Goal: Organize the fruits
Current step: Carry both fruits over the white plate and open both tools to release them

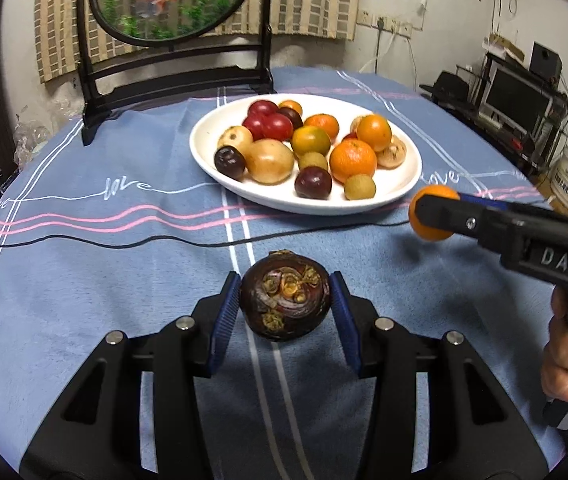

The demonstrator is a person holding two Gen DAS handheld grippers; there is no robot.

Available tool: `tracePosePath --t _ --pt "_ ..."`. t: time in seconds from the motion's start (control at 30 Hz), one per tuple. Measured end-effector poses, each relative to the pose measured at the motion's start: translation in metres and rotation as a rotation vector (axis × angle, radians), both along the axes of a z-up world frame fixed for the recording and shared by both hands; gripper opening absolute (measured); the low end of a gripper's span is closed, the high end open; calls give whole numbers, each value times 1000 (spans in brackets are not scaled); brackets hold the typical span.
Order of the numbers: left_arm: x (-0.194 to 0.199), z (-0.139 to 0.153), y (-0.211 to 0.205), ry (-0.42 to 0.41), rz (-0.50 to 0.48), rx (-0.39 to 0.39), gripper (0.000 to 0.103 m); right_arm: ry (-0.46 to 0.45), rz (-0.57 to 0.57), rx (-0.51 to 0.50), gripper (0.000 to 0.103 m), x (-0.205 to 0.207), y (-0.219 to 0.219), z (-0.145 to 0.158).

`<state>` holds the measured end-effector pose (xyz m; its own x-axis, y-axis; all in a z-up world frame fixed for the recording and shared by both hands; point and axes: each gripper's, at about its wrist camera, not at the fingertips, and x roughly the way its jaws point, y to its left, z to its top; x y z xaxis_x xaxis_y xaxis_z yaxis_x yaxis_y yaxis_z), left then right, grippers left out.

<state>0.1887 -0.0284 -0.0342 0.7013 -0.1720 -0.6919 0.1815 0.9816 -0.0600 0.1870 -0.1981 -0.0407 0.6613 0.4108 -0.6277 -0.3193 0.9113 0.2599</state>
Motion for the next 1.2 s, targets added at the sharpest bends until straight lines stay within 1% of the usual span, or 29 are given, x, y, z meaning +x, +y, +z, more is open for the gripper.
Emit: tracePosePath --t 0.13,0.23,0.3,0.37,0.47,0.5,0.57,0.63,0.7,0.77,0.8,0.9,1.03,1.07,1.13,1.2 --pt "-4 12 5 -14 -9 -39 46 -18 14 15 41 -3 2 8" --pt "4 31 6 -19 -46 -79 46 -52 28 15 41 -1 3 21" --pt "16 50 7 -36 -58 -91 46 -75 31 16 41 4 4 31" --pt "30 67 8 -62 -59 -90 46 -100 21 10 41 11 3 42" --pt "56 91 6 -110 -49 -57 46 -134 7 -1 41 31 1 58" --pt "72 99 4 -119 -48 -44 46 -140 -1 0 41 41 0 63" --pt "93 104 2 -113 -41 -36 46 -140 -15 8 41 59 -2 68" --pt "121 105 0 -97 -27 -40 46 -123 -31 20 41 81 -6 67" --pt "149 96 -2 -74 -17 -48 46 -109 -34 25 41 99 -8 63" --pt "166 86 -5 -44 -5 -47 46 -103 -36 -2 41 116 -4 57" --pt "178 76 -6 -17 2 -49 46 -100 -41 -23 41 124 -1 52" --pt "197 55 -5 33 25 -54 46 -81 -33 -38 41 139 2 38" --pt "203 40 -6 36 33 -28 47 -81 -20 -48 41 147 6 28" --pt "203 40 -6 26 38 -21 48 -82 -14 -49 41 148 6 27" --pt "202 40 -4 5 49 -15 60 -79 -2 -44 42 150 8 25" --pt "199 44 -2 -13 57 -15 66 -74 8 -40 44 152 9 24"
